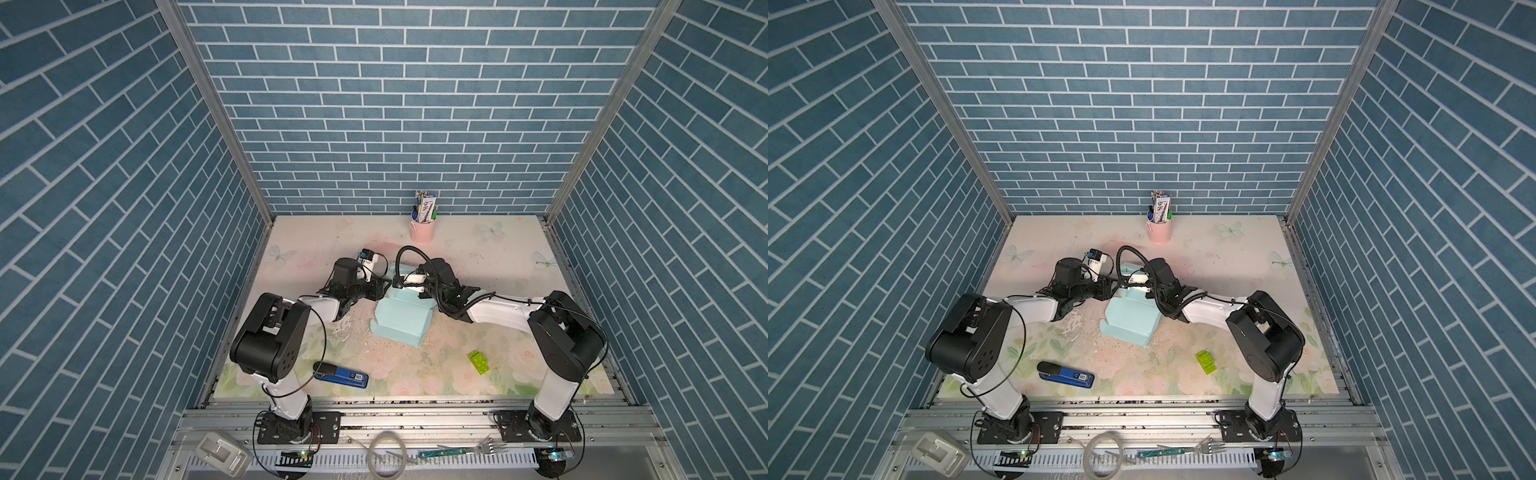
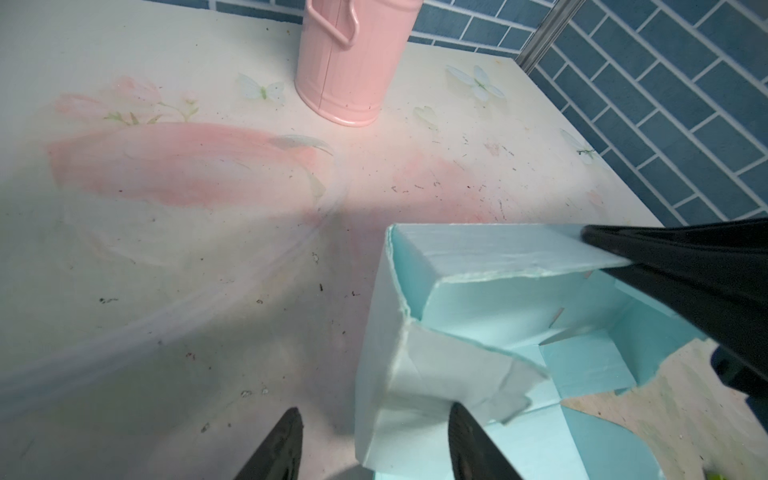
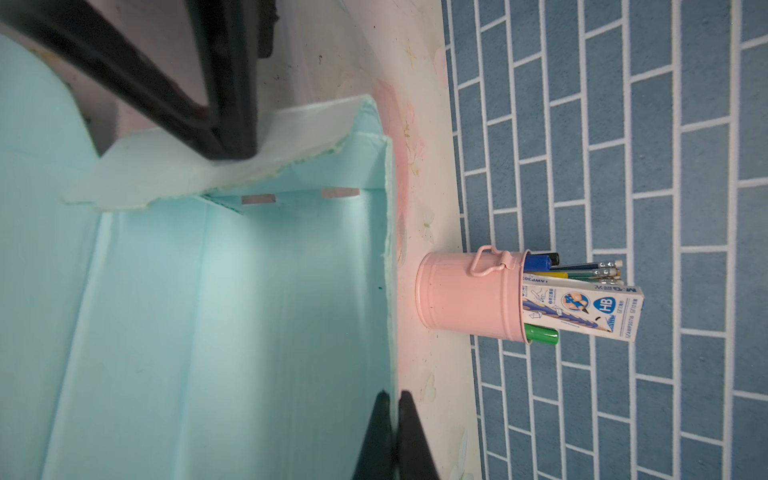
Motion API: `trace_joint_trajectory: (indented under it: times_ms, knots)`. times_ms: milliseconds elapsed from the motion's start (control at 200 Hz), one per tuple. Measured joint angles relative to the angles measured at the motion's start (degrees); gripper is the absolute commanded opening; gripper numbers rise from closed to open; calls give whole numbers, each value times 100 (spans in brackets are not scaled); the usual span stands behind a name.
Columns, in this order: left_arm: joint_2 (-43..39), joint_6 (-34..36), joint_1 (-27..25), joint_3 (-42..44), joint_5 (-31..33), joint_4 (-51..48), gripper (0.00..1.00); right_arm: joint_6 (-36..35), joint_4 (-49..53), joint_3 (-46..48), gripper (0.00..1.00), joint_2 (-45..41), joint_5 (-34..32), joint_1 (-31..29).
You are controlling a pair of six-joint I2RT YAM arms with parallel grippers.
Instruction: Fold the paper box
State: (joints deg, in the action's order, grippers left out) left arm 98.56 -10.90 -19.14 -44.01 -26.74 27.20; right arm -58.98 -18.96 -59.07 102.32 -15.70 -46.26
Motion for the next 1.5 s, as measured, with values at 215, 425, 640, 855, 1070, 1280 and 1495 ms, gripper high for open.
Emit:
trace_joint_trajectory:
  times_ms: [215,425,640,855,1070,1280,1495]
  knots:
    - [133,20,-2,-129,-122,11,59,0,-92,63,0,-2,-4,-4]
    - [164,24,-39,-144,-144,28,60,0,-144,85,0,-2,-2,-2]
    - [162,35,-66,-105,-186,149,65,2,-146,85,0,-2,4,-2]
    - [96,136,-192,15,-120,164,65,26,-70,85,0,-46,57,-2]
    - [20,247,-267,55,94,157,65,337,640,-57,0,-284,168,-4]
    - [-33,374,-343,55,264,162,65,710,1720,-599,0,-415,291,-4]
    - [-57,566,-562,55,522,31,67,1040,2428,-859,0,-505,356,-2]
